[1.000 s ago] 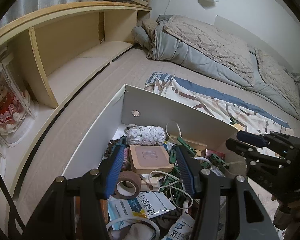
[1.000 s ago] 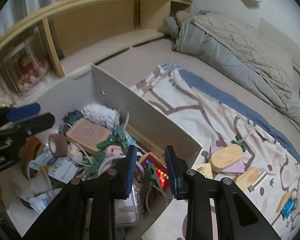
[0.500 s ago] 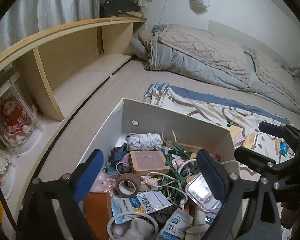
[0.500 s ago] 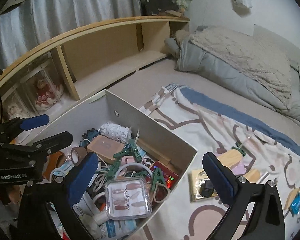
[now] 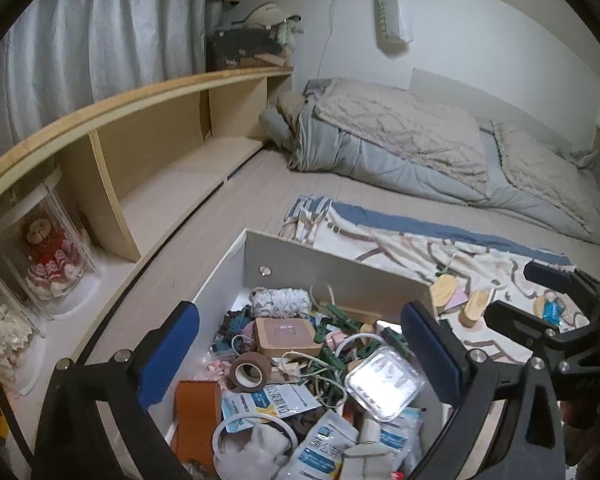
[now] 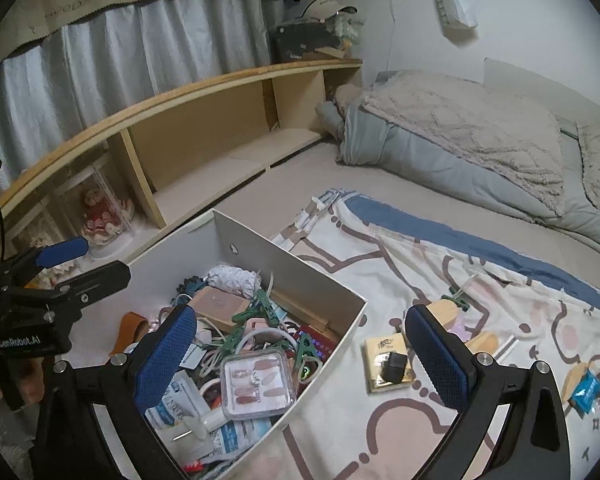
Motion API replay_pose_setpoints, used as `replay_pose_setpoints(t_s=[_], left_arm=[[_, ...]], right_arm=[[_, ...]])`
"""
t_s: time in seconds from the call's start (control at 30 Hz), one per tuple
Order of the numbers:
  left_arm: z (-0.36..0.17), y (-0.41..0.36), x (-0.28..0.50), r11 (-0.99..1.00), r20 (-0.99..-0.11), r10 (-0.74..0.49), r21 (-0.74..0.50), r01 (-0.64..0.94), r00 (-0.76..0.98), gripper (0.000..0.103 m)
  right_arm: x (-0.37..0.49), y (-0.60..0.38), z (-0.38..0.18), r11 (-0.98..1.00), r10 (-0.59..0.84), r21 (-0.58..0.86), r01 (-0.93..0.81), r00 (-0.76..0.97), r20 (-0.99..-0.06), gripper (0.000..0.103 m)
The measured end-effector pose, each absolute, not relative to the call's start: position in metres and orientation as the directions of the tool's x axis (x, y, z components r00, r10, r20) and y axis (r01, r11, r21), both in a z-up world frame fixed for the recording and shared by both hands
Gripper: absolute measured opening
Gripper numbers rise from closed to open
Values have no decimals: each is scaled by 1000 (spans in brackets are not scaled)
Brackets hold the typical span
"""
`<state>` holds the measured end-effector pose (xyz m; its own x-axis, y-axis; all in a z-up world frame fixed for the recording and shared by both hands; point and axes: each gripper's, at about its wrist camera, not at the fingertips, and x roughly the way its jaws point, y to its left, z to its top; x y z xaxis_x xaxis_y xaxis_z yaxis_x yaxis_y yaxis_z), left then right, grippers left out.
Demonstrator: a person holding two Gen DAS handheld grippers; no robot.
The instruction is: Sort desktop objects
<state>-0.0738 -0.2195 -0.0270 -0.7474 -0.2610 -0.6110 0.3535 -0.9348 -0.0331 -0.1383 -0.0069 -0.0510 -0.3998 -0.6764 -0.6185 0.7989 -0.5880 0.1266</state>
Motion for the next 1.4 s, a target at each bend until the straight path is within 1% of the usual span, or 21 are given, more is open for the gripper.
replay_pose_setpoints(t_s=[0.17,0.5,0.7,0.87,1.23,1.33,1.4], left_arm=[[-8,-201,-59,-937,-573,-289,3,350,-767,102],[12,-158,-30,-954,-528,-275,46,296,-803,102],[18,-133,-13,-964,-527,-246,47,261,-814,102],[22,-117,0,-969,-518,-225,34,243,-825,102],[20,-88,20,-972,-518,-220,48,229,-826,102],[20,-83,28,-967,-502,-243,56,249,-830,102],[18,-82,33,-966,-506,-239,41,254,-829,102]], right_arm=[[-130,15,-34,-582,-695,130,803,-408,-591,103],[-111,65,-14,-594,-697,98,798,-449,-559,103],[-102,97,-5,-594,-713,125,795,-447,-541,103],[-89,119,-2,-603,-696,88,793,-470,-543,103],[-70,162,-3,-603,-700,85,793,-475,-533,103],[-65,167,-8,-597,-700,88,797,-465,-542,103],[-59,170,-9,-593,-698,77,802,-464,-546,103]])
